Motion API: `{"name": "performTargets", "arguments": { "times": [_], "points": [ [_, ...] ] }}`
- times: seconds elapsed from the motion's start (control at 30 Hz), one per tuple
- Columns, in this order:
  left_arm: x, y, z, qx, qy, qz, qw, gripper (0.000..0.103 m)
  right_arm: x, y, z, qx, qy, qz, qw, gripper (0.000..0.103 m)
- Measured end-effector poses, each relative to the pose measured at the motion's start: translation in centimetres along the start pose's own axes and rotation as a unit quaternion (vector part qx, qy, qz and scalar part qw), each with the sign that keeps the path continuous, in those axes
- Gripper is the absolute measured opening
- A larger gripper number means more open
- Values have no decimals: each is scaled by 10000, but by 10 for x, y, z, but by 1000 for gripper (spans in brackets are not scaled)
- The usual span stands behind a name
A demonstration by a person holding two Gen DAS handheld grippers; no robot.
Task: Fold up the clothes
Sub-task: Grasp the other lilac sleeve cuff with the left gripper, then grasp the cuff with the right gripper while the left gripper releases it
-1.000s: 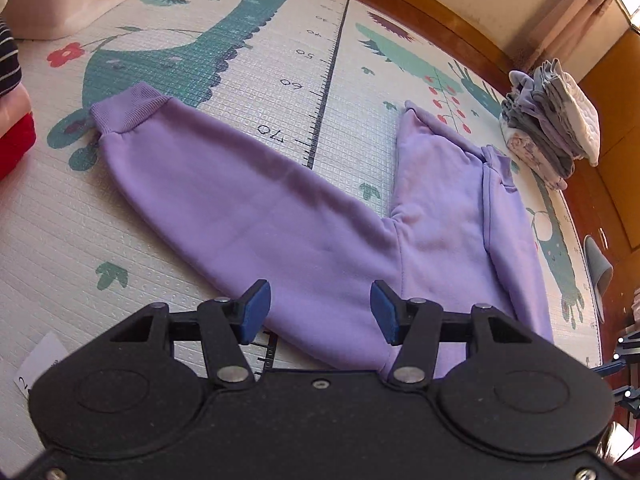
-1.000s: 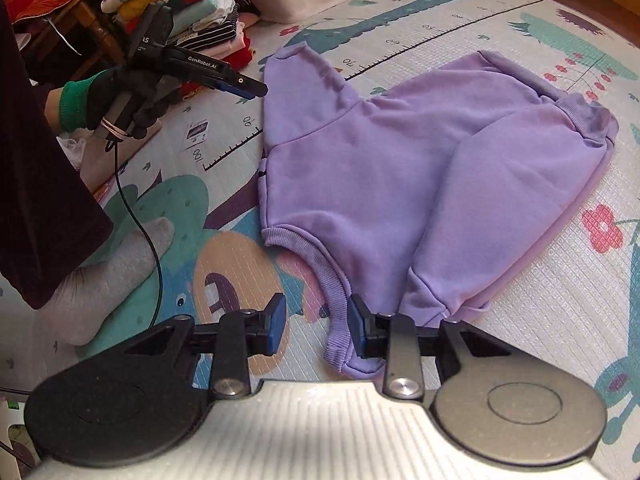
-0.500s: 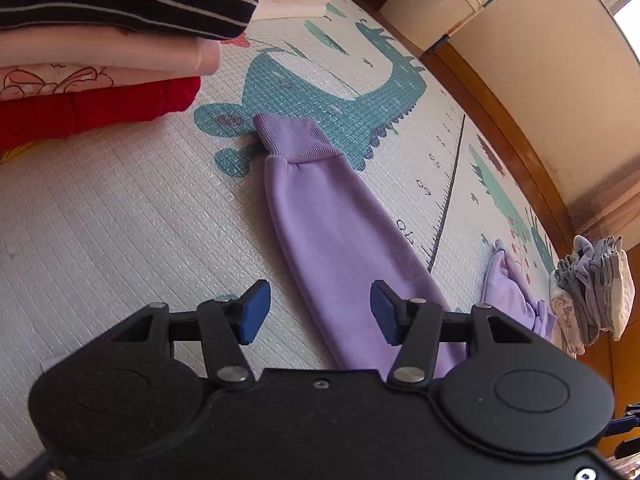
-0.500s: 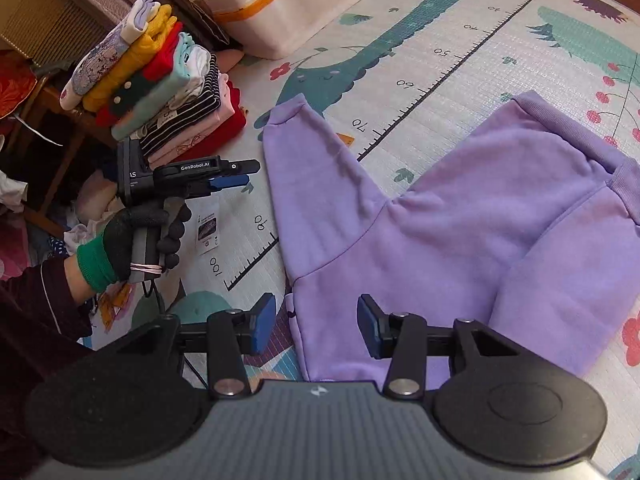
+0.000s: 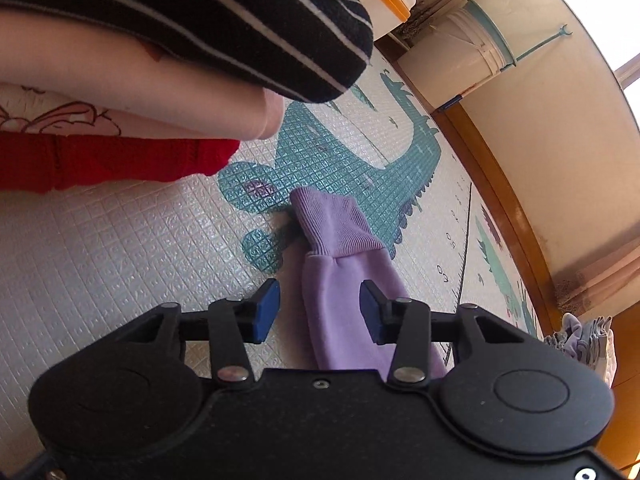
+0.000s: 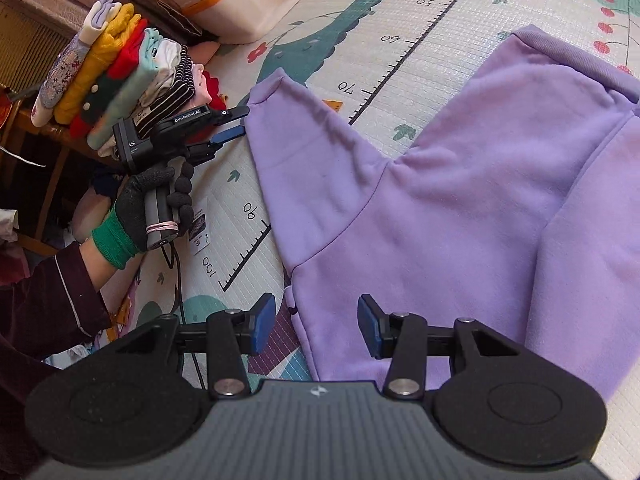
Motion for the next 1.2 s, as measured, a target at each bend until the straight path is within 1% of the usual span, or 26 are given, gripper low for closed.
{"name": "performTargets", "arguments": {
  "times": [0.07, 0.17, 0.2, 0.23, 0.27, 0.33, 0.4, 0.53, 0.57, 0.63, 0.67, 0.73, 0.77, 0.83, 0.9, 0.97, 1.0, 1.03, 1.13, 1.2],
  "points": [
    [-1, -3, -1, 9, 81, -97, 9999, 38, -3, -2, -3, -32, -155, -29, 9999, 46],
    [-3, -5, 2, -63, 174, -211, 9996, 25, -8, -5, -5, -79, -345, -79, 9993, 46],
    [-3, -6, 2, -74, 191, -206, 9996, 17, -10, -6, -4, -94, -365, -88, 9993, 46],
    [-1, -8, 2, -72, 199, -141, 9997, 6, -11, -7, -3, -102, -382, -91, 9992, 46],
    [0, -9, 1, -89, 174, -109, 9997, 5, -12, -8, -2, -114, -406, -87, 9991, 46],
    [0, -7, -7, 105, 188, -167, 9996, 2, -13, -11, 1, -151, -464, -66, 9988, 46],
    [-1, 0, -17, 230, 132, -247, 9993, 2, -13, -14, 3, -183, -511, -45, 9985, 46],
    [-4, 8, -52, 522, -132, -305, 9981, 2, -20, -17, 7, -276, -651, -109, 9974, 46],
    [-3, 10, -62, 557, -294, -283, 9976, 2, -25, -16, 8, -273, -691, -185, 9971, 46],
    [1, 7, -92, 539, -928, -215, 9940, 2, -37, -14, 10, -255, -760, -371, 9961, 46],
    [6, 8, -104, 546, -1167, -175, 9915, 2, -45, -12, 11, -268, -804, -483, 9952, 46],
    [19, 8, -129, 544, -1694, -81, 9840, 2, -63, -7, 14, -334, -896, -730, 9927, 46],
    [26, 7, -140, 523, -1976, -31, 9789, 2, -71, -4, 15, -358, -931, -844, 9914, 46],
    [45, 3, -166, 485, -2635, 82, 9634, 2, -86, -2, 19, -403, -991, -1032, 9889, 47],
    [62, -1, -183, 527, -2940, 192, 9541, 2, -100, 0, 22, -451, -1050, -1211, 9860, 47],
    [84, -8, -200, 557, -3357, 315, 9398, 2, -111, 2, 24, -487, -1127, -1362, 9830, 50],
    [94, -11, -209, 572, -3565, 376, 9318, 0, -115, 1, 24, -493, -1187, -1408, 9817, 49],
    [102, -12, -213, 593, -3715, 405, 9257, 1, -118, 0, 22, -514, -1289, -1453, 9796, 54],
    [123, -15, -223, 660, -4139, 482, 9066, 1, -125, -3, 10, -620, -1685, -1582, 9710, 54],
    [137, -17, -230, 703, -4417, 533, 8928, 0, -125, -5, 2, -644, -1880, -1578, 9673, 54]
  ]
}}
Point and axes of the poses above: each gripper's, at about its wrist camera, not at the fingertips, and y roughly against the way its jaws point, z to its left, x to its underside, the point moved 8 cm from there along -y, roughly the way its jaws point, and after that the axes turned 11 degrees about x, right-handed, at the moved point
